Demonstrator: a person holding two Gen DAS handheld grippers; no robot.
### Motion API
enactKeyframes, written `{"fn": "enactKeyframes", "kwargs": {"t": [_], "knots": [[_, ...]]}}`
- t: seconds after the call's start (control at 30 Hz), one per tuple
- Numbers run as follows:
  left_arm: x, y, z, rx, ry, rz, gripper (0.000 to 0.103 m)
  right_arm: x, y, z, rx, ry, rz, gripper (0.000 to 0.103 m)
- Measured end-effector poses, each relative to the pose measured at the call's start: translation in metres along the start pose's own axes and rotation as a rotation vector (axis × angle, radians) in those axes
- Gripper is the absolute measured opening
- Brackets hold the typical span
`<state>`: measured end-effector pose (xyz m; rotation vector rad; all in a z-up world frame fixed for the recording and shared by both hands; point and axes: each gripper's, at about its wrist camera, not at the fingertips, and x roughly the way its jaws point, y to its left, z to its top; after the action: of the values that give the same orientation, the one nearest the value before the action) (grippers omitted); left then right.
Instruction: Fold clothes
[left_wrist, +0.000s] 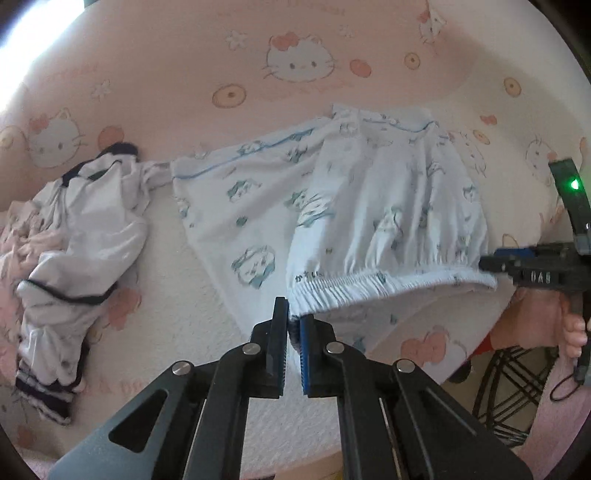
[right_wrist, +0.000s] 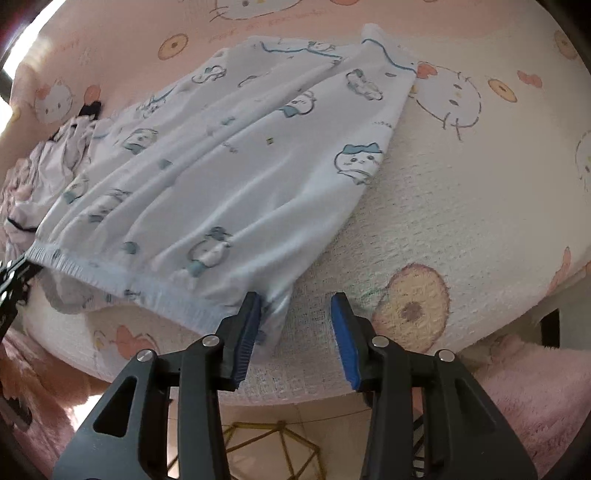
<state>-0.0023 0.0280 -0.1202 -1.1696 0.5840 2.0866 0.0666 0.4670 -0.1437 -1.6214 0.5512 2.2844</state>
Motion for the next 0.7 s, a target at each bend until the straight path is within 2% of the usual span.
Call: {"fn": "enactKeyframes", "kwargs": {"t": [0.03,0.17,0.2,0.27,0.3,0.33,0.4,0.43,0.5,0.6,0.67,0.7], "knots": [[-0.002,0.001,-0.004,0.01,0.013,0.014,0.006,-0.002,-0.005,0.002,0.005,-0.002,-0.001,0.04],[0.034,-0.015,-0.025,0.106,0.185,0.015,0.009,0.001,-0.003,0.007,-0.024,0.0,-0.071,0.04],[0.037,-0.015,-0.028,0.108,0.201,0.018,0.009,0.0,-0.004,0.009,-0.033,-0.001,-0.098,0.04],[0.028,-0.007,-0.026,0.066,0.169,0.002,0.024,-0.002,-0.005,0.011,-0.051,-0.005,-0.151,0.041],[0.022,-0.001,-0.024,0.04,0.147,-0.005,0.042,-0.002,-0.009,0.012,-0.042,-0.002,-0.168,0.041],[0.016,0.006,-0.023,0.01,0.123,-0.018,0.047,-0.003,-0.013,0.013,-0.033,0.0,-0.183,0.041],[0.009,0.017,-0.023,-0.034,0.102,-0.056,0.047,0.001,-0.013,0.015,0.01,-0.003,-0.156,0.041],[0.009,0.021,-0.024,-0.048,0.104,-0.082,0.047,-0.002,-0.018,0.017,0.041,-0.014,-0.103,0.042],[0.014,0.017,-0.026,-0.041,0.114,-0.107,0.047,-0.01,-0.021,0.022,0.078,-0.046,0.0,0.043],[0.02,-0.01,-0.029,0.027,0.121,-0.115,0.047,-0.008,-0.009,0.026,0.015,-0.047,0.035,0.044],[0.032,-0.02,-0.03,0.083,0.137,0.038,0.037,0.0,0.002,0.024,-0.025,-0.012,0.028,0.044],[0.038,-0.024,-0.03,0.111,0.144,0.114,0.021,0.003,0.006,0.023,-0.051,-0.011,-0.006,0.044]]}}
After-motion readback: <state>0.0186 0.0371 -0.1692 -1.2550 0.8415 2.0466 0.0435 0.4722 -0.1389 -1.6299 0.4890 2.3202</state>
